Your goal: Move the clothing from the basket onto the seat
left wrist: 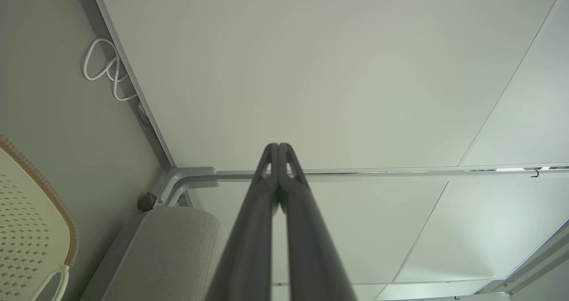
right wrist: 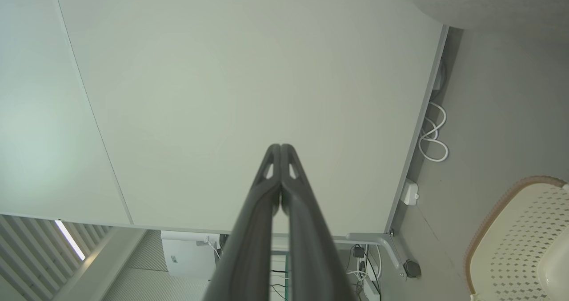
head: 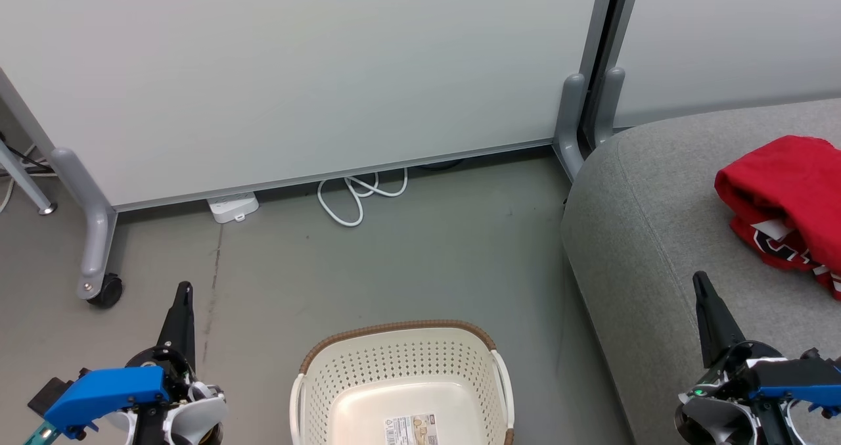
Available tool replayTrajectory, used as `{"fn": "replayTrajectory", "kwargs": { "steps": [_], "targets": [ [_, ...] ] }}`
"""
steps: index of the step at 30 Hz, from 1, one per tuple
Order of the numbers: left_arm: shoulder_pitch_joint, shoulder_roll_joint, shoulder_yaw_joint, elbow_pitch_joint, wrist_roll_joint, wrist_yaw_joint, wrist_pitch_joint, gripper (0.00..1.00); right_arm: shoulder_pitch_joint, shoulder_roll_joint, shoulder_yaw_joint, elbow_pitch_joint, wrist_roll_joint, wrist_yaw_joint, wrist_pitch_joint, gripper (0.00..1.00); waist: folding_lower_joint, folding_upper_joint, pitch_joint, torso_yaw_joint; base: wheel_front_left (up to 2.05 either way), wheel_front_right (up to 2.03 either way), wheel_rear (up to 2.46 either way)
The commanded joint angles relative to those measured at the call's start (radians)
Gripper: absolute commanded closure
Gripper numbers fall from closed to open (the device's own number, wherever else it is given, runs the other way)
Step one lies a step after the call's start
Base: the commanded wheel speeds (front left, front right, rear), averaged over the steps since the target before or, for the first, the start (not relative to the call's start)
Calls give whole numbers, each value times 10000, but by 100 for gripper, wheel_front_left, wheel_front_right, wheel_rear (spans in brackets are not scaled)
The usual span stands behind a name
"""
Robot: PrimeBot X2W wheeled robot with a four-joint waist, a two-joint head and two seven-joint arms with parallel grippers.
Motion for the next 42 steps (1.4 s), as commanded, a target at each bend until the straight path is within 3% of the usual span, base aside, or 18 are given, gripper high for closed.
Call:
{"fn": "replayTrajectory", "kwargs": {
  "steps": [1, 42],
  "targets": [
    [-98, -17, 12, -39, -35, -90, 33, 100, -106, -45, -12, -21, 29, 4, 25, 100, 0, 0, 0, 0, 0, 0, 0],
    [-99, -17, 9, -39, -36, -90, 31, 100, -106, -45, -11, -22, 29, 4, 24, 100, 0, 0, 0, 0, 0, 0, 0]
  ]
}}
